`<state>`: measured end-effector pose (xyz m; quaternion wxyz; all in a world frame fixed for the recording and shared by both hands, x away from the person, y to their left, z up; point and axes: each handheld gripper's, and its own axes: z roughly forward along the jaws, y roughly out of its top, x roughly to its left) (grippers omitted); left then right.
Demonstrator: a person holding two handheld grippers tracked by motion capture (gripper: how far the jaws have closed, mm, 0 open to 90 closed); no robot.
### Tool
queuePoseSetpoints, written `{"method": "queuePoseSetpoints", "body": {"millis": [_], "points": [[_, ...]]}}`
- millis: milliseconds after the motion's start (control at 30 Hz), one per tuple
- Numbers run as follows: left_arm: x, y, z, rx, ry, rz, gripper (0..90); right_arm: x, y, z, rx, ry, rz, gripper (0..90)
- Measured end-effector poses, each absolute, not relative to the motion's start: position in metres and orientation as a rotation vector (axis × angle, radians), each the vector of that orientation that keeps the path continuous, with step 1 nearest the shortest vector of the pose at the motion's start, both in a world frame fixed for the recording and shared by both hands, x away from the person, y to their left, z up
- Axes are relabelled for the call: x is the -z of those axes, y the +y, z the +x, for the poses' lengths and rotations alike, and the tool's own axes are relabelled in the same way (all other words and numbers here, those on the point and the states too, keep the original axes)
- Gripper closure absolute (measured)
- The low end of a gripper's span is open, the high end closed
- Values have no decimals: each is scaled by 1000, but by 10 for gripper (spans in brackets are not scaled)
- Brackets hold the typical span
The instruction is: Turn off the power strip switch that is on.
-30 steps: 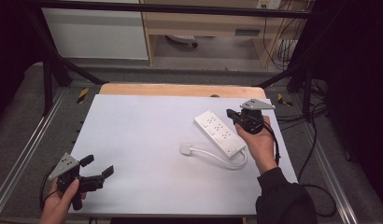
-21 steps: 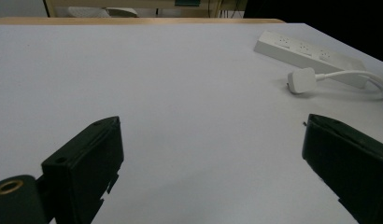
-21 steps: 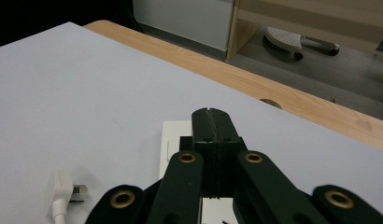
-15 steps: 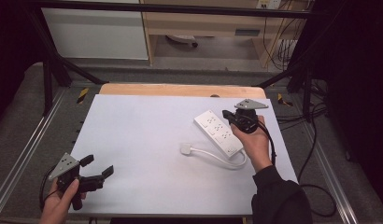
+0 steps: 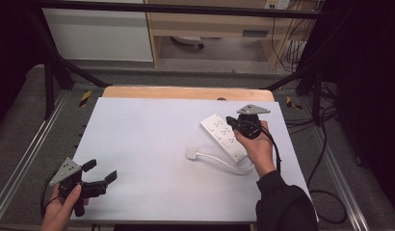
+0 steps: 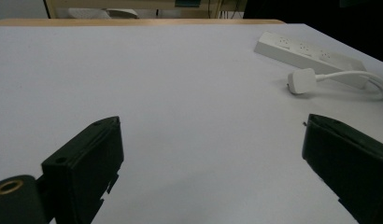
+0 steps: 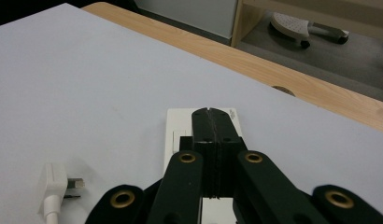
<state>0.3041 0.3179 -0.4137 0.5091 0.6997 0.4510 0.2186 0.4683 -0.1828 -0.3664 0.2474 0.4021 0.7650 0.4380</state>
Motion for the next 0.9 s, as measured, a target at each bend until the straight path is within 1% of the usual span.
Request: {"method": "queuePoseSetpoints", "body": {"millis": [500, 900], "points": [[414, 318, 304, -525, 1087, 1684, 53, 379, -182, 468, -1170, 2108, 1111, 900], [414, 318, 304, -524, 1088, 1684, 53, 396, -181, 464, -1163, 2128, 1134, 900]]}}
